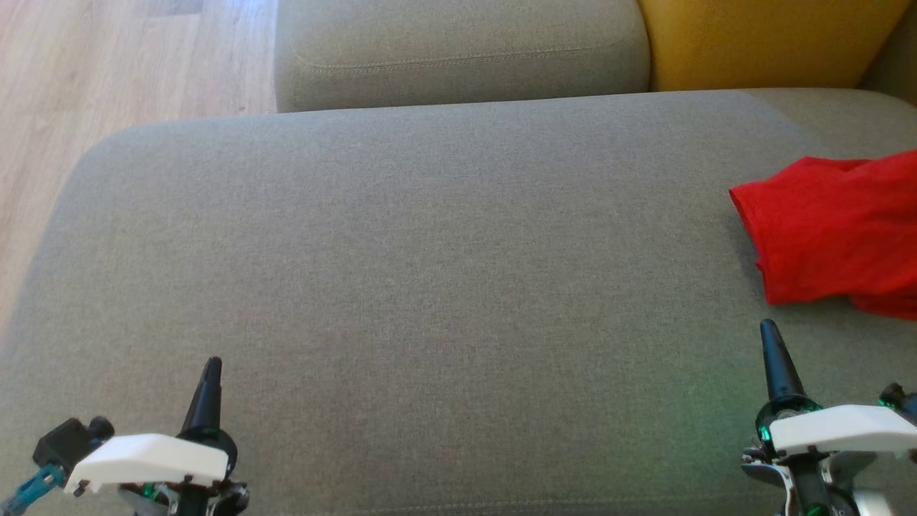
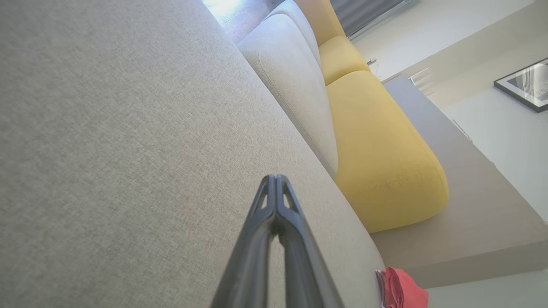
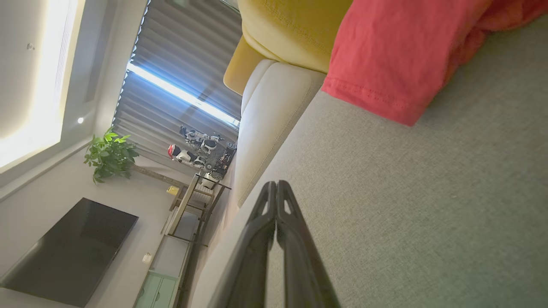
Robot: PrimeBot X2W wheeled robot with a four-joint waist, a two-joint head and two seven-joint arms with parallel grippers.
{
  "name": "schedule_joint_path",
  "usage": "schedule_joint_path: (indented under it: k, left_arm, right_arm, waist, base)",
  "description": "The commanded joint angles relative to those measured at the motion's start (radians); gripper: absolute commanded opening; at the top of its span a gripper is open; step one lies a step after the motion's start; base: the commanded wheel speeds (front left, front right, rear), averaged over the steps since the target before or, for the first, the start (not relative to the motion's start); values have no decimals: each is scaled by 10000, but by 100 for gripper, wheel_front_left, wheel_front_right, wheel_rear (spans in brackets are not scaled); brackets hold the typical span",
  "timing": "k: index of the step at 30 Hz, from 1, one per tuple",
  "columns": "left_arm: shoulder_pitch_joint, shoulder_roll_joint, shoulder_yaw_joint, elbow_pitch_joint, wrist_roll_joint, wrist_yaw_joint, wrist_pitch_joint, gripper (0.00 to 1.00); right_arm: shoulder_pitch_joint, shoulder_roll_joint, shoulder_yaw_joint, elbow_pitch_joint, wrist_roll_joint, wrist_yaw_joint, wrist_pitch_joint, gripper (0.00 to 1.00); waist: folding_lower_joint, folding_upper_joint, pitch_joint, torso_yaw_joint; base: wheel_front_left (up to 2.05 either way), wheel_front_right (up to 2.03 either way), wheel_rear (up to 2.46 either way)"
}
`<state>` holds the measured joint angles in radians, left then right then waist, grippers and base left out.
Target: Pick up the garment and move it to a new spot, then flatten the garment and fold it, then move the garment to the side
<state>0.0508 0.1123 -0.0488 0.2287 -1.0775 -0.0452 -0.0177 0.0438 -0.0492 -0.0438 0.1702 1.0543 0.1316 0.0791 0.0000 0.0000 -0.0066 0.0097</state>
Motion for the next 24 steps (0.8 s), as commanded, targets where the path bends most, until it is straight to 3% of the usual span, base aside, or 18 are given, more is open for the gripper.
schedule_joint_path:
  k: [1, 24]
  left_arm:
    - [-603, 19, 381, -265, -335, -102, 75, 0]
    - [-1062, -248, 923, -63, -2705, -456, 621, 0]
  right_arm:
    - [-621, -240, 59, -259, 403, -6, -58, 0]
    - [-1027, -247, -139, 204, 2947, -8, 2, 0]
  waist:
    - [0, 0, 3, -3]
    - [0, 0, 47, -47]
  base:
    - [0, 0, 0]
    - [0, 0, 0]
